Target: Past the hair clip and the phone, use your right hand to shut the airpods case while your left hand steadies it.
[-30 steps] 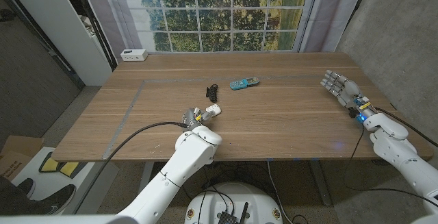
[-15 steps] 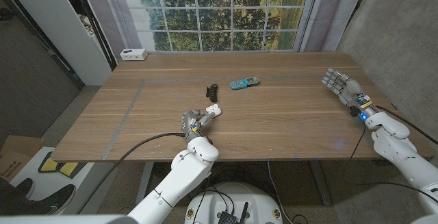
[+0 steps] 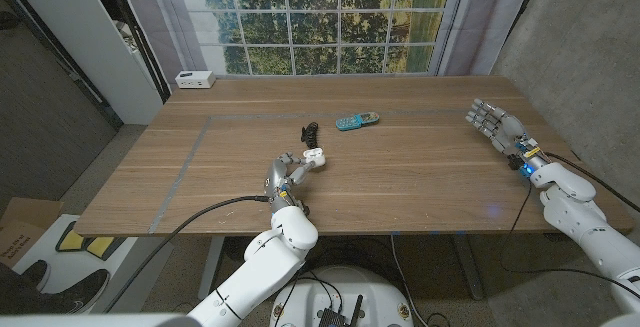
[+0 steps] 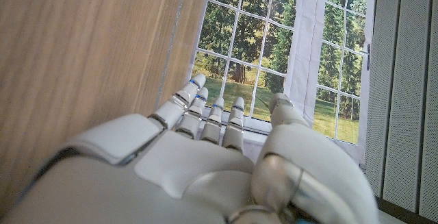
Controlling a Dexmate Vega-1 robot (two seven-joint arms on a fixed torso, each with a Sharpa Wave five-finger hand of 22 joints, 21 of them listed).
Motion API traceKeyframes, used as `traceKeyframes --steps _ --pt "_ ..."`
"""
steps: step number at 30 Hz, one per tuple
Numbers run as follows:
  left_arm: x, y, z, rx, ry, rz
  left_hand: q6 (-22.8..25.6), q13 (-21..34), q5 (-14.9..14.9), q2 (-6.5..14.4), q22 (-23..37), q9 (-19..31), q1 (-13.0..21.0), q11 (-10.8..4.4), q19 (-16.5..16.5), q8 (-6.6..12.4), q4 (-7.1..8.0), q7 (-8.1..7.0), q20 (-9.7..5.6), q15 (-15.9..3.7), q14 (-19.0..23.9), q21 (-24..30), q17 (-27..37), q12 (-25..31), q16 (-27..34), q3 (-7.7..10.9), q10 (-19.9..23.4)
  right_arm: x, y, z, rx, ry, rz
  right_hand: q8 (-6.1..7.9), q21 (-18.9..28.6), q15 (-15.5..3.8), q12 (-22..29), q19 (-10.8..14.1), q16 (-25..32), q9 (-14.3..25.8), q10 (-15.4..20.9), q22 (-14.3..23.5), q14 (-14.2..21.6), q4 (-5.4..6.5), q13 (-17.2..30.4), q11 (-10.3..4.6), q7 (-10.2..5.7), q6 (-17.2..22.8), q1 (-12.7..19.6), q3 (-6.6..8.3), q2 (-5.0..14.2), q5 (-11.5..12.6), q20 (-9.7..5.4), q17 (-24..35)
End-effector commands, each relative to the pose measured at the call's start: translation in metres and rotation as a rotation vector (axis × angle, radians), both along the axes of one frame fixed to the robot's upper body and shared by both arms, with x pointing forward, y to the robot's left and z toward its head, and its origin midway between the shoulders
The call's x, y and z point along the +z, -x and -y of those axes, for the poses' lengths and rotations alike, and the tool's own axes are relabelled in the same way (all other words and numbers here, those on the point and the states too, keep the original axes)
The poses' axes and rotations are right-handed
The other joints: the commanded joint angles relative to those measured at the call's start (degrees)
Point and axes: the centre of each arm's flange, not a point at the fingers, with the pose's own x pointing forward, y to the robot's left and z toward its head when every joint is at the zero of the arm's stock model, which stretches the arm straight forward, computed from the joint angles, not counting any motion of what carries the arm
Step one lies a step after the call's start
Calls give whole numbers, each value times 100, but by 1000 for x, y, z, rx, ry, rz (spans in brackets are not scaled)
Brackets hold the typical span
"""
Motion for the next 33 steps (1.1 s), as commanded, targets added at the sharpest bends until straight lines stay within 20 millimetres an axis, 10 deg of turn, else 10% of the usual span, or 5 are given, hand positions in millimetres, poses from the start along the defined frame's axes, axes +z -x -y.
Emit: traceKeyframes --steps 1,16,33 --pt "37 20 -2 -43 -100 119 39 24 -68 389 18 731 345 3 -50 117 29 -28 19 -554 -70 -23 10 -35 -24 -7 -65 19 10 -8 5 86 56 52 24 -496 20 -15 -21 28 12 13 3 -64 20 28 12 106 120 22 -6 44 37 -15" --pt "93 9 23 -159 -303 196 36 39 -214 382 5 937 374 155 -254 197 57 -51 63 -417 -359 -87 5 -150 -59 -70 -411 64 23 -35 13 348 95 101 -26 -413 4 -202 -135 27 -51 13 -264 -163 27 71 -14 330 294 73 -6 73 88 -31" --pt "144 -17 53 -360 -450 238 -22 44 -341 420 -21 1093 395 214 -353 218 91 -75 118 -343 -529 -120 1 -159 -47 -110 -594 106 26 -99 94 543 165 190 -26 -148 15 -486 -124 50 -124 19 -583 199 41 182 -44 765 -308 -254 -142 3 317 35"
